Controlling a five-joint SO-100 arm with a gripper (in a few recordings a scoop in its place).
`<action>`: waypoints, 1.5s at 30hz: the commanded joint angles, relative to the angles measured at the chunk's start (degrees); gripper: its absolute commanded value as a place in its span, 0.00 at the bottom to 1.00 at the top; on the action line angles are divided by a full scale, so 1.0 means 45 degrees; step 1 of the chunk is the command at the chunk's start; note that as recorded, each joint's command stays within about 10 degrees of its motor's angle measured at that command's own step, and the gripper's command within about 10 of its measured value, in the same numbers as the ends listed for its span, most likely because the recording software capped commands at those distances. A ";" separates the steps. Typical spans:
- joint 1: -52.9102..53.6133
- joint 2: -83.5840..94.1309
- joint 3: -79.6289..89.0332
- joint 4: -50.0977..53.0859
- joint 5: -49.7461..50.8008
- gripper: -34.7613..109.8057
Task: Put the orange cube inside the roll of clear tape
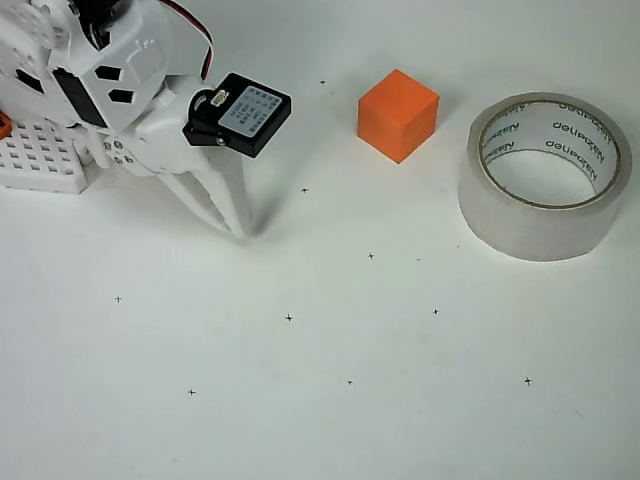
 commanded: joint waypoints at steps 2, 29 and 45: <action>-0.0039 0.2090 -0.1133 -0.0742 0.2222 0.24; -0.2988 -0.1246 -0.4214 -0.0586 0.4844 0.24; -0.5918 -0.8711 -0.9546 -0.0586 0.5684 0.30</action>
